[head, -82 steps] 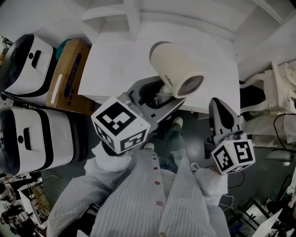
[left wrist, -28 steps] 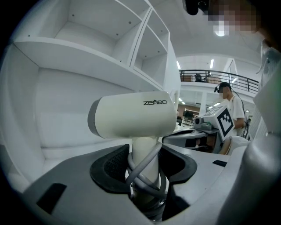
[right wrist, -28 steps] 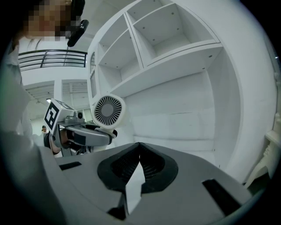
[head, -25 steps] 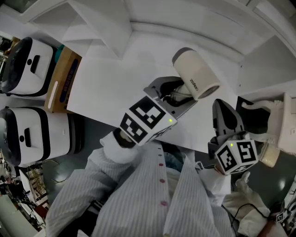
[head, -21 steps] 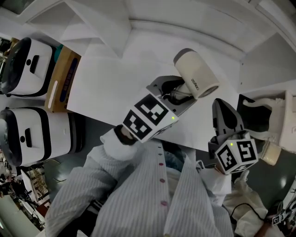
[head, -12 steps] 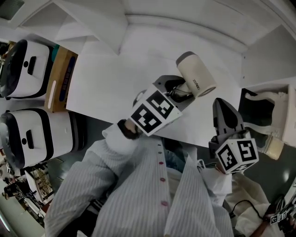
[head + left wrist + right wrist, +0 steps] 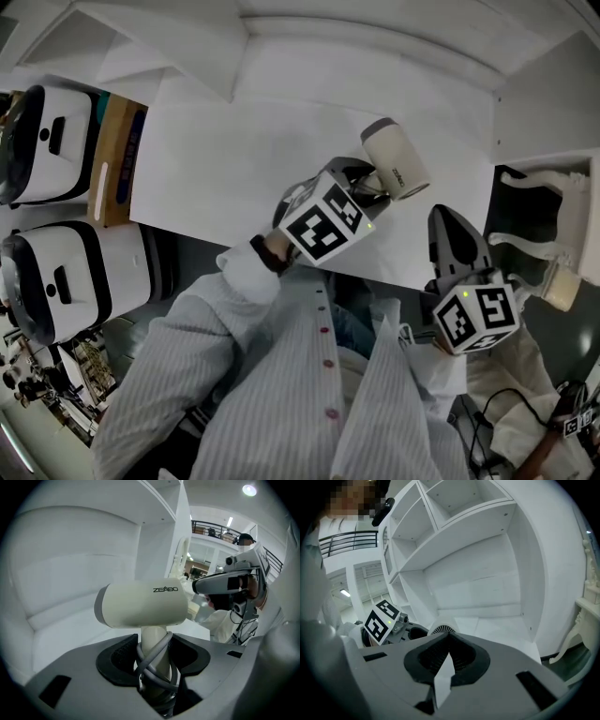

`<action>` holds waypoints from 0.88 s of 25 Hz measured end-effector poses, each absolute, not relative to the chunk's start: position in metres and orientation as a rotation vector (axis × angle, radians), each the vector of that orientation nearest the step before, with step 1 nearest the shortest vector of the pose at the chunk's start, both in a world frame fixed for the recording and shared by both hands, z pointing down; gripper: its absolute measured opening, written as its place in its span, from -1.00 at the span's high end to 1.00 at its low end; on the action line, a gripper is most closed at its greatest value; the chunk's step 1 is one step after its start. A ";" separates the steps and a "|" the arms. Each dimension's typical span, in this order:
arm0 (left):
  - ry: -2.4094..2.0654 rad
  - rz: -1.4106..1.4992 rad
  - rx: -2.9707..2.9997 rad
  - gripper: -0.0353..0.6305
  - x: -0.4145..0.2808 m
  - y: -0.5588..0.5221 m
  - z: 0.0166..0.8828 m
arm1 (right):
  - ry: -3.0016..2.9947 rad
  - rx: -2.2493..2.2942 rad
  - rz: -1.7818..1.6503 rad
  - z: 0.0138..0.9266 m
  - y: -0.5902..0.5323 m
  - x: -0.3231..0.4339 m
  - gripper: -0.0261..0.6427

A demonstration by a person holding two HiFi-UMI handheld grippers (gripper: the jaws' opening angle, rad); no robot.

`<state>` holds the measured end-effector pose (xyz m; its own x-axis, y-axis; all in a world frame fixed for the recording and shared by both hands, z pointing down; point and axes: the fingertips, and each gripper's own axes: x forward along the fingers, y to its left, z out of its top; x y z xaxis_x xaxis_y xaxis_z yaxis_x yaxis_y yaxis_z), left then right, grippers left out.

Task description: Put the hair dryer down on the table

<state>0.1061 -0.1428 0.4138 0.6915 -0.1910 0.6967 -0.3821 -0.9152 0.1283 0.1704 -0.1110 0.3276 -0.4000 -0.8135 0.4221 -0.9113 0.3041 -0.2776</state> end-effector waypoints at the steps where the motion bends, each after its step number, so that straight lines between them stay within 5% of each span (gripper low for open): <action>1: -0.452 1.059 2.630 0.26 0.107 -0.142 0.420 | -2.362 1.588 0.725 0.331 -0.110 0.171 0.89; 22: -0.386 1.332 2.495 0.26 0.102 -0.120 0.512 | -2.324 1.541 0.856 0.376 -0.098 0.170 0.89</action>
<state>0.1019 -0.1202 0.5123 0.5374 -0.0996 0.8374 -0.3637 -0.9233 0.1235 0.1703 -0.0982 0.3760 -0.4239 -0.7657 0.4837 -0.8965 0.2790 -0.3441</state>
